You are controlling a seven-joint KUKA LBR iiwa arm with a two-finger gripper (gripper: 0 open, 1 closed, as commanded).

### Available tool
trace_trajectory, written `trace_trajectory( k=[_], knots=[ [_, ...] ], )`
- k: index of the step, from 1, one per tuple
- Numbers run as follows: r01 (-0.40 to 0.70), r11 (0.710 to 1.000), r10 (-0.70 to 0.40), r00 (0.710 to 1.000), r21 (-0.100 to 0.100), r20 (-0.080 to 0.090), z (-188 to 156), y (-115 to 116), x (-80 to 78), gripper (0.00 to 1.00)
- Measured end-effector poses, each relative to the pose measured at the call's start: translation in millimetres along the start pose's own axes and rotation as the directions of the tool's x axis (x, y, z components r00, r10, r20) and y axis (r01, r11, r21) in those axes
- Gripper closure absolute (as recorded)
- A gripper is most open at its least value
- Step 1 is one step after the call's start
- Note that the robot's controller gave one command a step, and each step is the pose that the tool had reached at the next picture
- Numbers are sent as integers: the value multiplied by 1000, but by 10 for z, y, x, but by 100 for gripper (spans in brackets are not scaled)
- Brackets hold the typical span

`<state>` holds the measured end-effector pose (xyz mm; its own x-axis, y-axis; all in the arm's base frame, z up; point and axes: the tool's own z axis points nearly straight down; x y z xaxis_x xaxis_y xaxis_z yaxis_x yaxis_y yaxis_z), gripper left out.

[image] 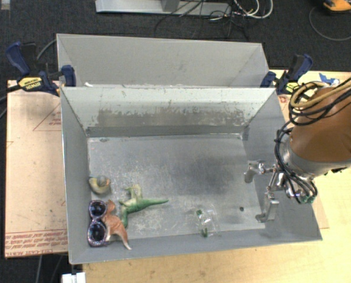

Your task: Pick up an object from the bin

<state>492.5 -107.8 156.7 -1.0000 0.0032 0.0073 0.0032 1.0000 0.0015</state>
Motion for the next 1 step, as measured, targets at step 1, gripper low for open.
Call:
trace_trajectory(
  k=[1],
  knots=[
    [4,1000,-4,1000,1,8,-42,7,-18,0]
  ],
)
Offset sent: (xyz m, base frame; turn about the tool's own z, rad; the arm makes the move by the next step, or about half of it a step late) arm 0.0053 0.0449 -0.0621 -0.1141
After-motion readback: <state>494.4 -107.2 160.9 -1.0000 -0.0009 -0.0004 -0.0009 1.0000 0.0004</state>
